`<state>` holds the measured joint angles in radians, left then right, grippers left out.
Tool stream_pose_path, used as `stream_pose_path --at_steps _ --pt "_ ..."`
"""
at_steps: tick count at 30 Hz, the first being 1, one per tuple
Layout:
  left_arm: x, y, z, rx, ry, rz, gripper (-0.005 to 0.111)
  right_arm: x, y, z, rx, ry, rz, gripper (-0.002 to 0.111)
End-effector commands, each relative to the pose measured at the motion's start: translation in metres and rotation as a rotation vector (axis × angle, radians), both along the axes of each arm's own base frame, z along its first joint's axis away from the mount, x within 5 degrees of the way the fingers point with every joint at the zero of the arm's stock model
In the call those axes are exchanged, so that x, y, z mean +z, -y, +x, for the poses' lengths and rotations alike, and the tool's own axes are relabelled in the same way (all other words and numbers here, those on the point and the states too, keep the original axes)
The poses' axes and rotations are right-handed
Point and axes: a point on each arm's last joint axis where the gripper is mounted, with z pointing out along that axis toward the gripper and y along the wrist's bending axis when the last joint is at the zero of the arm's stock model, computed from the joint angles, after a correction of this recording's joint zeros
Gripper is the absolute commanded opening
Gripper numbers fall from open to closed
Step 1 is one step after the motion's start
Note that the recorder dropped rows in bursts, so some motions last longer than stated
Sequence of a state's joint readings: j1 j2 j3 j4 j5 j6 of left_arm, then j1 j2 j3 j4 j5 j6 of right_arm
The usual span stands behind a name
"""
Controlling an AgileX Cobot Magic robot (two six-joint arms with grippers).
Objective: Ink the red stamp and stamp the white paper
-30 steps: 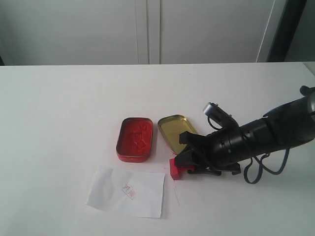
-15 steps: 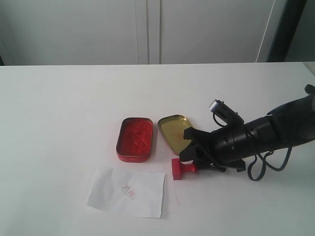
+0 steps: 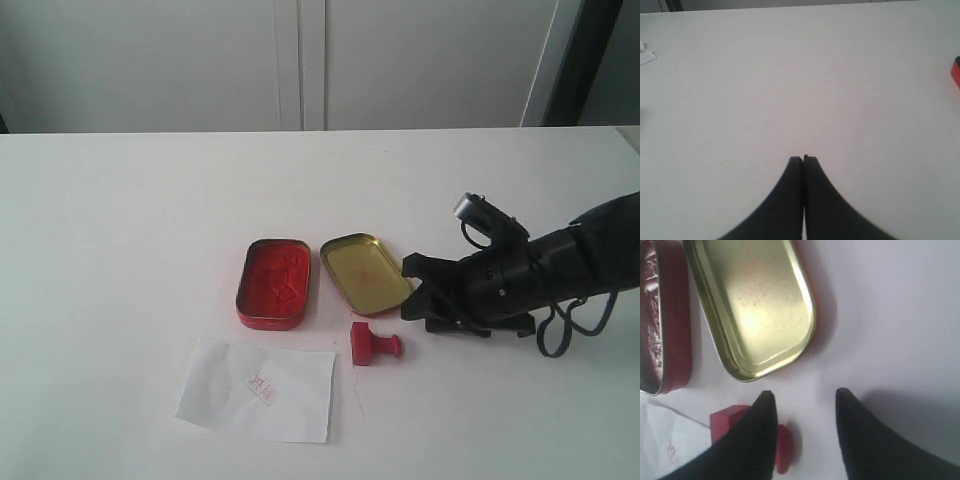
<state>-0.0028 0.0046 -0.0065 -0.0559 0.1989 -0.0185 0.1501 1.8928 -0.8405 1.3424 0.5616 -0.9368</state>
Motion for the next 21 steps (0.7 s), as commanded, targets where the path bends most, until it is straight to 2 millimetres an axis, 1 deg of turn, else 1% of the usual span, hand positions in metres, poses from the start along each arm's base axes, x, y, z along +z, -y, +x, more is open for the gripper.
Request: stream_pose_path --at_steps 1,4,6,11,15,18,21 --pt "-0.002 0.000 0.000 0.002 0.002 -0.004 0.000 0.005 0.005 -0.002 0.042 0.024 -0.036 0.020" --pt "-0.002 0.000 0.000 0.002 0.002 -0.004 0.000 0.008 0.004 -0.004 0.070 0.028 -0.037 0.006" --pt "-0.002 0.000 0.000 0.002 0.002 -0.004 0.000 0.010 0.004 -0.005 0.075 0.028 -0.027 0.000" --pt "-0.002 0.000 0.000 0.002 0.002 -0.004 0.000 0.021 0.004 -0.008 0.089 0.036 -0.029 0.000" --pt "-0.002 0.000 0.000 0.002 0.002 -0.004 0.000 0.031 0.012 -0.015 0.110 0.020 -0.136 0.000" --pt "-0.002 0.000 0.000 0.002 0.002 -0.004 0.000 0.043 0.020 -0.020 0.103 0.021 -0.228 0.000" --pt "-0.002 0.000 0.000 0.002 0.002 -0.004 0.000 0.051 0.026 -0.022 0.096 0.043 -0.291 0.000"
